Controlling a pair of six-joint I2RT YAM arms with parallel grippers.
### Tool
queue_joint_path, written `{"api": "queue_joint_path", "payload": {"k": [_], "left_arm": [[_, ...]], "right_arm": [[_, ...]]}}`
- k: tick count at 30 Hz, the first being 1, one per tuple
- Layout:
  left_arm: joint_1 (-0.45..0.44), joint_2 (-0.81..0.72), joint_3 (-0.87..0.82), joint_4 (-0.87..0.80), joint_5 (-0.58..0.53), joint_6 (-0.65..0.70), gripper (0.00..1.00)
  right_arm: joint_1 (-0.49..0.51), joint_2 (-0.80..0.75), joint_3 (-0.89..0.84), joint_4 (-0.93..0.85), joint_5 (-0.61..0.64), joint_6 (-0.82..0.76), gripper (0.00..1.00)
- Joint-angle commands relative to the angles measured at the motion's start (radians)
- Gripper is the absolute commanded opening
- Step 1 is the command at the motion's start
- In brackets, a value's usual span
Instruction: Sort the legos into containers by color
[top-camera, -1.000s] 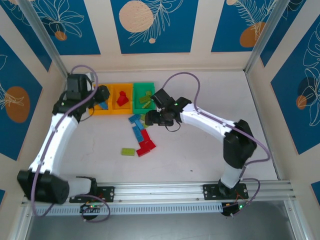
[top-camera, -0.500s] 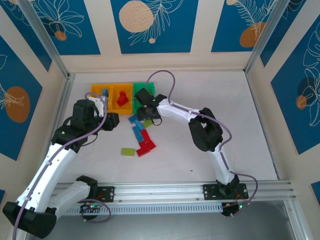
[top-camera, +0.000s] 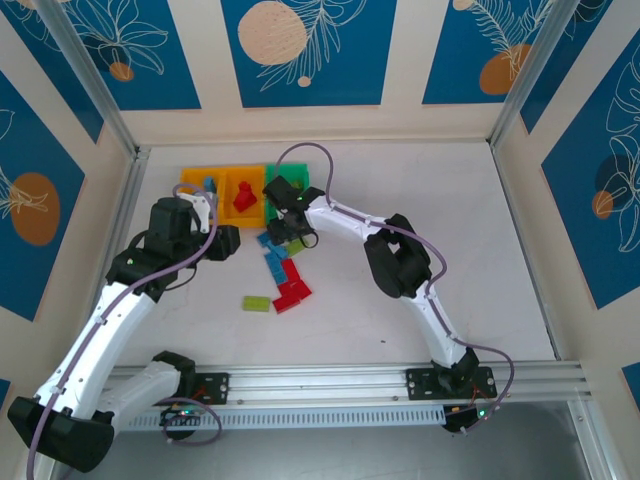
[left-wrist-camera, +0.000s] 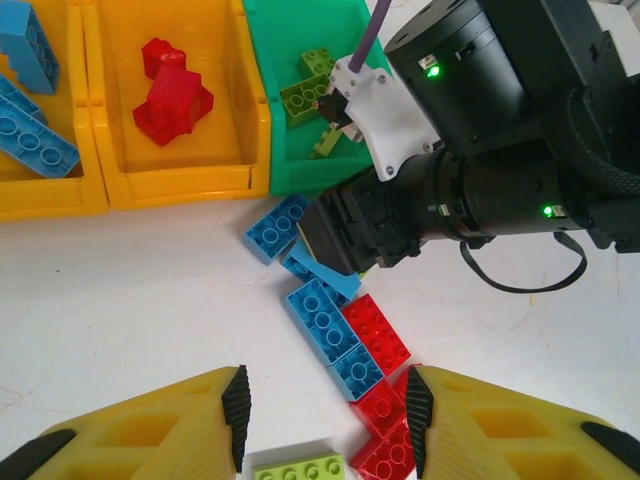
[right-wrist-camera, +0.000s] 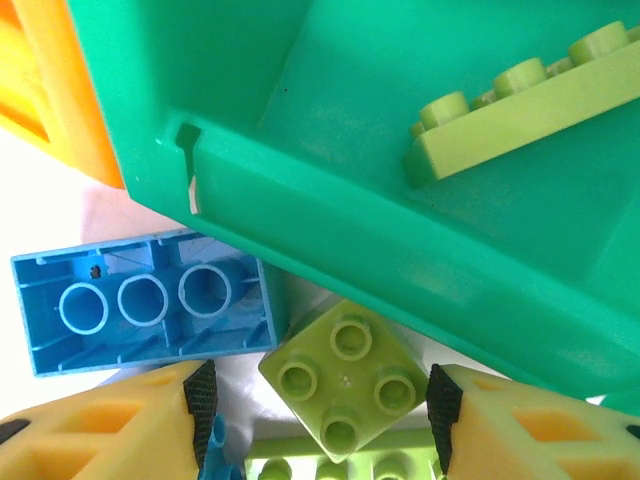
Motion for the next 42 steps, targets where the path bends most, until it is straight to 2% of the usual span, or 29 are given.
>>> {"api": "queue_joint_path", "payload": {"k": [1, 6, 8, 10, 15, 19, 22, 28, 30, 35, 42], "left_arm": [[-0.006, -0.011, -0.002, 0.010, -0.022, 0.018, 0.47], [-0.006, -0.010, -0.004, 0.017, -0.020, 0.012, 0.50], [-0.006, -0.008, -0.006, 0.020, -0.021, 0.010, 0.50], [-0.007, -0.008, -0.009, 0.022, -0.018, 0.009, 0.50], [-0.006, -0.008, -0.018, 0.027, -0.022, 0.005, 0.50], [-0.007, -0.006, -0.017, 0.029, -0.022, 0.005, 0.51], [-0.006, -0.007, -0.022, 0.034, -0.022, 0.005, 0.51], [-0.006, -0.010, -0.028, 0.034, -0.018, 0.013, 0.53], [-0.006, -0.019, -0.032, 0.039, 0.001, 0.030, 0.59], [-0.006, -0.051, -0.054, 0.062, 0.135, 0.122, 0.83], [-0.006, -0.080, -0.066, 0.096, 0.243, 0.166, 0.99]], "right_arm": [[-0.016, 0.043, 0.032, -0.036, -0.032, -0.028, 0.61], [-0.018, 0.058, 0.042, -0.075, 0.004, -0.007, 0.50], [-0.018, 0.058, 0.039, -0.087, 0.014, 0.010, 0.49], [-0.016, 0.057, 0.034, -0.094, 0.020, 0.020, 0.50], [-0.014, 0.062, 0.033, -0.098, 0.020, 0.021, 0.61], [-0.017, 0.080, 0.061, -0.130, 0.035, 0.029, 0.62], [-0.022, 0.075, 0.051, -0.104, 0.014, 0.016, 0.58], [-0.014, 0.052, 0.040, -0.080, -0.019, -0.002, 0.38], [-0.010, 0.016, 0.009, -0.061, -0.016, 0.006, 0.34], [-0.014, -0.152, -0.148, 0.007, 0.005, 0.040, 0.29], [-0.021, -0.366, -0.267, 0.064, 0.024, 0.034, 0.25]]}}
